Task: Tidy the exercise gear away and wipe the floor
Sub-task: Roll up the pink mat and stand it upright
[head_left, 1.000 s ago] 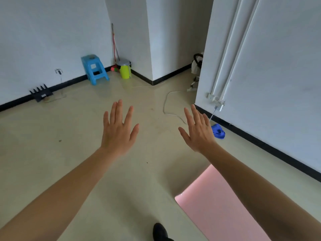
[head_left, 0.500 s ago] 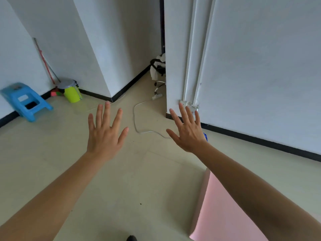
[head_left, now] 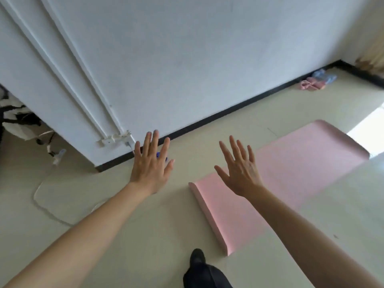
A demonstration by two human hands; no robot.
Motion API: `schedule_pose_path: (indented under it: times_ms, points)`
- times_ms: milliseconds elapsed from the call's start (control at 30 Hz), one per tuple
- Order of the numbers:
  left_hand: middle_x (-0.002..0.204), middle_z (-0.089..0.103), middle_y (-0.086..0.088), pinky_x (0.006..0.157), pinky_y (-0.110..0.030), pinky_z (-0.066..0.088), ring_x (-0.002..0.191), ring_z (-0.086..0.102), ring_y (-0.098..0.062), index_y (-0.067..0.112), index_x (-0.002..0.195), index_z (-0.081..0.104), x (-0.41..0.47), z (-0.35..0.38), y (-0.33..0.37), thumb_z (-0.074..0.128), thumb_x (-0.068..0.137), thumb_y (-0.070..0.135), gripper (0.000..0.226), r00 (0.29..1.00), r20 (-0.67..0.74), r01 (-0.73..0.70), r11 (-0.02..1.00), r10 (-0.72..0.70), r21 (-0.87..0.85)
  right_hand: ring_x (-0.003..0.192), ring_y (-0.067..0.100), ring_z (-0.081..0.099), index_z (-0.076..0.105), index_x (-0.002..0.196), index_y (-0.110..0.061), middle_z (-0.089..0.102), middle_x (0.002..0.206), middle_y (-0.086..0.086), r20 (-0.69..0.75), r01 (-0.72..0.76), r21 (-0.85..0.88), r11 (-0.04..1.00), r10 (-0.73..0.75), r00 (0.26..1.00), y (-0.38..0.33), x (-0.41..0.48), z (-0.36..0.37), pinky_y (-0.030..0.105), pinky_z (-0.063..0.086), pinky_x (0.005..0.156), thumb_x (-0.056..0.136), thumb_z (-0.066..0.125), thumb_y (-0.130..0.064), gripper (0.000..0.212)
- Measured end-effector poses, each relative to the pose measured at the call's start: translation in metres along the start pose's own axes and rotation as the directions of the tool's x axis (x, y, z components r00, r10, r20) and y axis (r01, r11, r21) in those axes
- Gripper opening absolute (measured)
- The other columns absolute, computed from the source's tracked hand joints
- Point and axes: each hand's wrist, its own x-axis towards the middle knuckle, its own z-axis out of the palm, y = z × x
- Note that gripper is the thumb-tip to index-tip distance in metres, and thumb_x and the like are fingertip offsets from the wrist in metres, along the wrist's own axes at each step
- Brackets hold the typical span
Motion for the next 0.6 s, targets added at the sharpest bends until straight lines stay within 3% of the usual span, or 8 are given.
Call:
schedule_pose_path:
  times_ms: [200, 267, 467, 600]
  points:
    - [0.162, 0.000, -0.019, 0.117, -0.059, 0.012, 0.149, -0.001, -0.034, 0.013, 0.155, 0.017, 0.110, 0.077, 0.072, 0.015, 0.095, 0.050, 0.071, 0.948, 0.154, -0.290, 0.956, 0.280, 0.049, 0.149, 0.037, 0.017, 0.009, 0.158, -0.024, 0.008, 0.164, 0.014, 0.067, -0.395, 0.059, 0.917, 0.391, 0.918, 0.073, -0.003, 0.063, 0.054, 0.013, 0.120, 0.097, 0.039, -0.055, 0.075]
    - [0.161, 0.006, -0.020, 0.115, -0.059, 0.017, 0.149, 0.004, -0.034, 0.013, 0.153, 0.021, 0.133, 0.099, 0.090, 0.018, 0.094, 0.050, 0.070, 0.906, 0.193, -0.394, 0.918, 0.378, 0.053, 0.147, 0.038, 0.022, 0.012, 0.158, -0.021, 0.011, 0.163, 0.016, 0.123, -0.475, 0.083, 0.876, 0.464, 0.877, 0.086, 0.000, 0.086, 0.054, 0.019, 0.119, 0.097, 0.043, -0.051, 0.074]
    - [0.157, 0.026, -0.021, 0.111, -0.059, 0.028, 0.146, 0.025, -0.037, 0.012, 0.150, 0.034, 0.175, 0.159, 0.120, 0.025, 0.093, 0.046, 0.067, 0.742, 0.353, -0.616, 0.787, 0.569, 0.027, 0.146, 0.033, 0.025, 0.002, 0.158, -0.021, 0.011, 0.163, 0.016, 0.254, -0.683, 0.127, 0.720, 0.642, 0.724, 0.090, -0.008, 0.140, 0.045, 0.022, 0.118, 0.101, 0.036, -0.047, 0.071]
    - [0.151, 0.039, -0.019, 0.108, -0.056, 0.037, 0.140, 0.037, -0.036, 0.012, 0.146, 0.042, 0.184, 0.236, 0.133, 0.027, 0.090, 0.044, 0.066, 0.607, 0.465, -0.707, 0.705, 0.644, -0.054, 0.145, 0.031, 0.031, 0.006, 0.158, -0.020, 0.020, 0.161, 0.016, 0.324, -0.804, 0.154, 0.575, 0.739, 0.591, 0.080, -0.025, 0.204, 0.042, 0.030, 0.115, 0.100, 0.042, -0.038, 0.071]
